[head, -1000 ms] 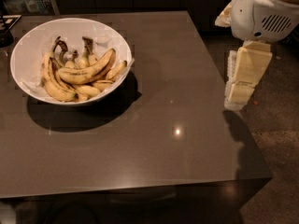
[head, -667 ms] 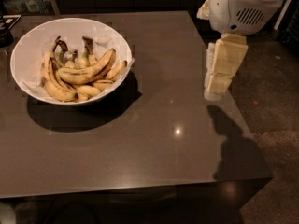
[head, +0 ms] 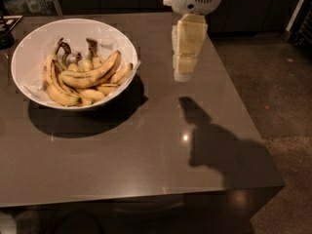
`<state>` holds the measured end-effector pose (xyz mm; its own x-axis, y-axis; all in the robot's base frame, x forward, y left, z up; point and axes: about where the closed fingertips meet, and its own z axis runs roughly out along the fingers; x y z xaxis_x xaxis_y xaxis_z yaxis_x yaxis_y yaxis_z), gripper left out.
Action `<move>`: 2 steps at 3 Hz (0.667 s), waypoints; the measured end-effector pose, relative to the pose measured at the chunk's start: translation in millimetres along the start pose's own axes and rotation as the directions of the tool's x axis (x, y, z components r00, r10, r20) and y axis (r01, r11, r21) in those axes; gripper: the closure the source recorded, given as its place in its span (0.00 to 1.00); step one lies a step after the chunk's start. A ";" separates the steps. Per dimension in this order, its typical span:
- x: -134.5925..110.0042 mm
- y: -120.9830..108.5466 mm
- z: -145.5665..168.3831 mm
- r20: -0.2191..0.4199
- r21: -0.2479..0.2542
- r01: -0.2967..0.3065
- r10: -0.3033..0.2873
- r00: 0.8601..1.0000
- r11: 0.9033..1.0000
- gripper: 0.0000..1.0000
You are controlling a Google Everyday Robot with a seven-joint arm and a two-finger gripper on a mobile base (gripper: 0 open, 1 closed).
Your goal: Pick banana from white bowl
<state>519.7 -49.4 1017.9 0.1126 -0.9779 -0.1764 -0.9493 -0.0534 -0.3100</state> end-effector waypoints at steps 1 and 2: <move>-5.7 -4.1 -3.5 0.013 0.023 0.004 -0.005 1.000 1.000 0.00; -26.1 -17.7 7.9 0.027 0.041 0.030 -0.031 0.999 0.999 0.00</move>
Offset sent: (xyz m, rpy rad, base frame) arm 0.0317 0.0556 -0.0104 0.0100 -0.0320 0.0690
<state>535.9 -21.3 1020.7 0.1504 -0.9698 -0.1922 -0.9326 -0.0747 -0.3531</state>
